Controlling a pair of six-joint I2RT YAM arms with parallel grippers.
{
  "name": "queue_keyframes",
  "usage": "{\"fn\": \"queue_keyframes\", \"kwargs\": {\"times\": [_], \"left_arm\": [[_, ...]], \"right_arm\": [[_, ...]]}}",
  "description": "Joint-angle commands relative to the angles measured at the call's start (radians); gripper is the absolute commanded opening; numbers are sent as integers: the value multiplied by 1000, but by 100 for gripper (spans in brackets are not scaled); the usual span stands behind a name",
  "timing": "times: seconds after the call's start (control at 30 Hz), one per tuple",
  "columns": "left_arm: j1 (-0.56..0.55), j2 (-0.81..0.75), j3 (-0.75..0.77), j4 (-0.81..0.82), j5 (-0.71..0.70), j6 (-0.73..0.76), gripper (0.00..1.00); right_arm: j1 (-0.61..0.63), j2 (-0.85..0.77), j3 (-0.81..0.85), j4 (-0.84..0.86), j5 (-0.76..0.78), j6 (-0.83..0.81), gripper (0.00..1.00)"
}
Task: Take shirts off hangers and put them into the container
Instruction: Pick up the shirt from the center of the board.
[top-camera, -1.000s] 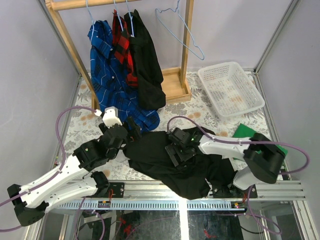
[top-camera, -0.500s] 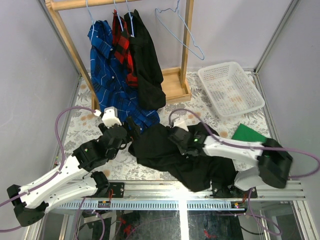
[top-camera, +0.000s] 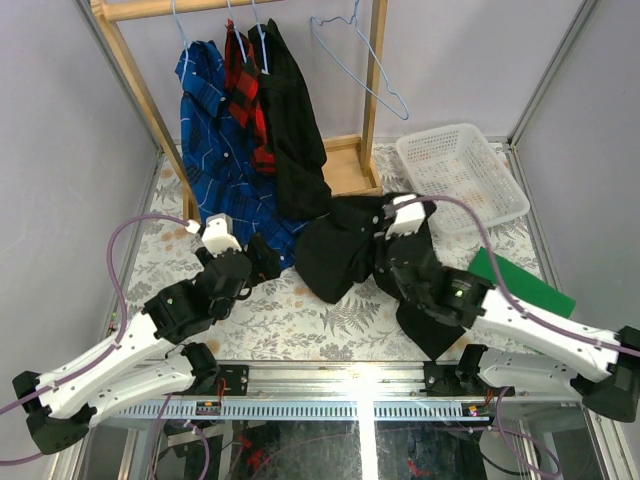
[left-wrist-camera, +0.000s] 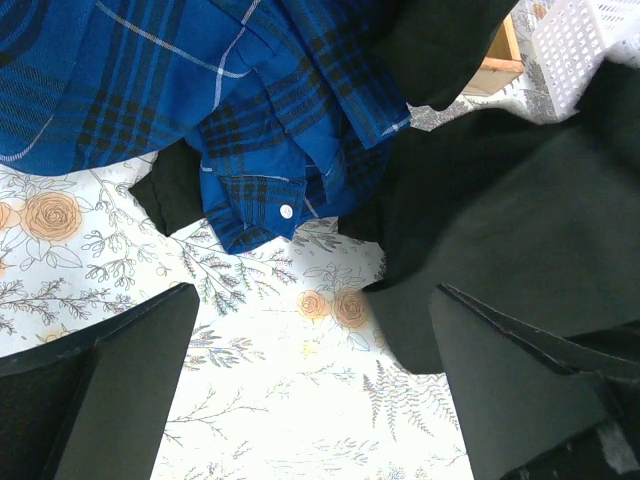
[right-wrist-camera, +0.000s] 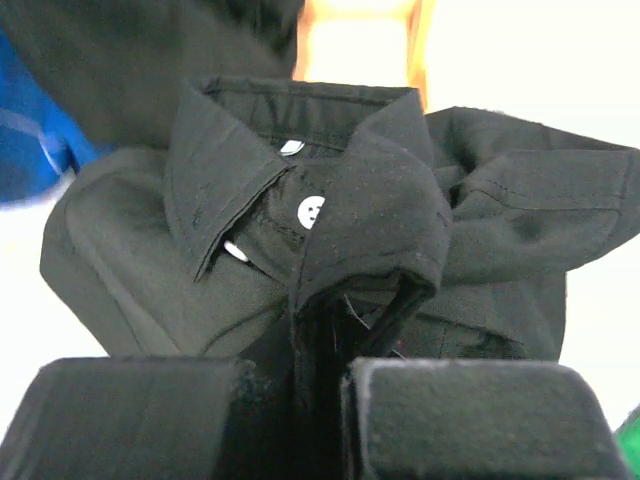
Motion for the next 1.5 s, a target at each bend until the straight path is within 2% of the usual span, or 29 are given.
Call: {"fn": "queue_keyframes", "kwargs": {"times": [0.0,0.07,0.17,0.2,0.23,0.3,0.33,0.37,0.43,0.53,0.8,0.97,1.2,1.27,1.33,1.43,1.47], "left_arm": [[-3,-2,-10,17,-24,-20,100],[-2,5,-7,20,-24,-16,100],[-3,19,-8,31,-24,-7,100],[-2,26,-7,37,-22,-4,100],[-3,31,-5,42,-19,-2,100],[-2,45,-3,58,-9,4,100],[-2,50,0,64,-4,6,100],[-3,57,3,65,1,6,100],[-2,66,9,65,4,7,100],[-2,67,9,66,6,8,100],[-3,16,5,27,0,3,100],[-3,-37,-10,-15,-25,-17,100],[-2,-40,-12,-26,-30,-18,100],[-3,-37,-8,-27,-31,-21,100],[-3,-39,-7,-28,-33,-24,100],[-3,-44,-12,-26,-36,-26,100],[-4,-44,-13,-25,-34,-26,100]], "right_arm": [[-1,59,-157,-102,-155,207,0],[-2,65,-221,-133,-199,288,1],[-2,41,-278,-140,-215,360,9],[-2,26,-282,-138,-208,367,17],[-2,15,-280,-135,-192,368,31],[-3,5,-250,-146,-158,369,66],[-6,9,-225,-158,-148,369,79],[-14,18,-198,-164,-157,350,88],[-43,63,-138,-181,-228,331,99],[-108,173,-42,-244,-305,364,99],[-176,528,140,-455,-287,498,99],[-181,620,68,-397,-328,564,99],[-183,748,-69,-302,-307,614,100],[-186,745,-126,-240,-326,614,93],[-187,731,-162,-206,-345,610,80],[-190,659,-196,-158,-344,572,25],[-190,622,-195,-152,-332,554,11]]}}
